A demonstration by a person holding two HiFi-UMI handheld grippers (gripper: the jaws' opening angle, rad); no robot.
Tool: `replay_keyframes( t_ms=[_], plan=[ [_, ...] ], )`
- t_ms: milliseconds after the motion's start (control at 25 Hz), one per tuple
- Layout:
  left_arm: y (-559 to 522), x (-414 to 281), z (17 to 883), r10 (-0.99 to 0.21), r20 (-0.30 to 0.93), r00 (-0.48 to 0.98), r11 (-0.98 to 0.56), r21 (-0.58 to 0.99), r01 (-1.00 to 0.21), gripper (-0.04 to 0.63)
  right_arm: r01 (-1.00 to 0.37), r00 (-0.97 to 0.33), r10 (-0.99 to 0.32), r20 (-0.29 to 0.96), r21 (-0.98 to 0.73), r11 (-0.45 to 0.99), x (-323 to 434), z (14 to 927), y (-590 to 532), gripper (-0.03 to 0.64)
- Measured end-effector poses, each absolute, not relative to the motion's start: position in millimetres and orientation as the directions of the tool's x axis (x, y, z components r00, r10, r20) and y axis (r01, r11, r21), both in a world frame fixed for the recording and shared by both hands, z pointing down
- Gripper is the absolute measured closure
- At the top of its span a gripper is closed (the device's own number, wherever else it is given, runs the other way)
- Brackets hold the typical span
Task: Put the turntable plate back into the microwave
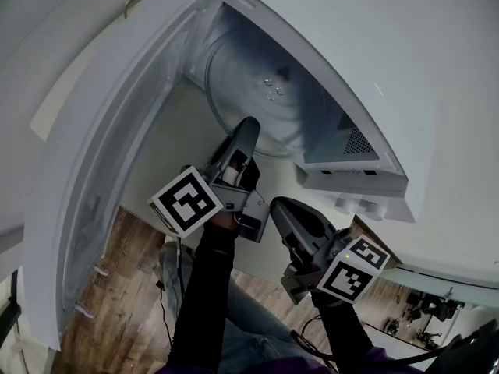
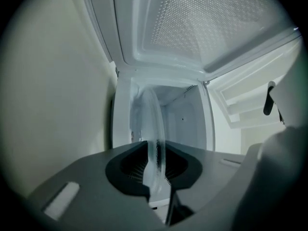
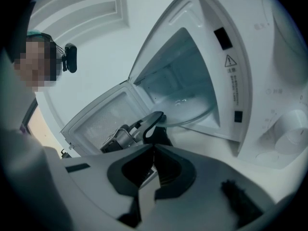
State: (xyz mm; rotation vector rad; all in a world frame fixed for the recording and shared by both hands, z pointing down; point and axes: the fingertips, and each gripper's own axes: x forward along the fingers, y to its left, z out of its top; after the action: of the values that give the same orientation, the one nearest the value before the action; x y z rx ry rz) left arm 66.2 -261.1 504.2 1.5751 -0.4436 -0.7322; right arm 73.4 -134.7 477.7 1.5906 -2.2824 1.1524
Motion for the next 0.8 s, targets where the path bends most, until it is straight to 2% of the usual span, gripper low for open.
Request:
replay_keyframes(
  t_ms=[800],
  plan=[
    [-281,80,515,-0.622,-0.143,0.77,-0.091,0.99,0.11,0.529,-0.867,-0.313,-0.8,0.511,-0.498,0.021,87,488,-169,0.604]
  ],
)
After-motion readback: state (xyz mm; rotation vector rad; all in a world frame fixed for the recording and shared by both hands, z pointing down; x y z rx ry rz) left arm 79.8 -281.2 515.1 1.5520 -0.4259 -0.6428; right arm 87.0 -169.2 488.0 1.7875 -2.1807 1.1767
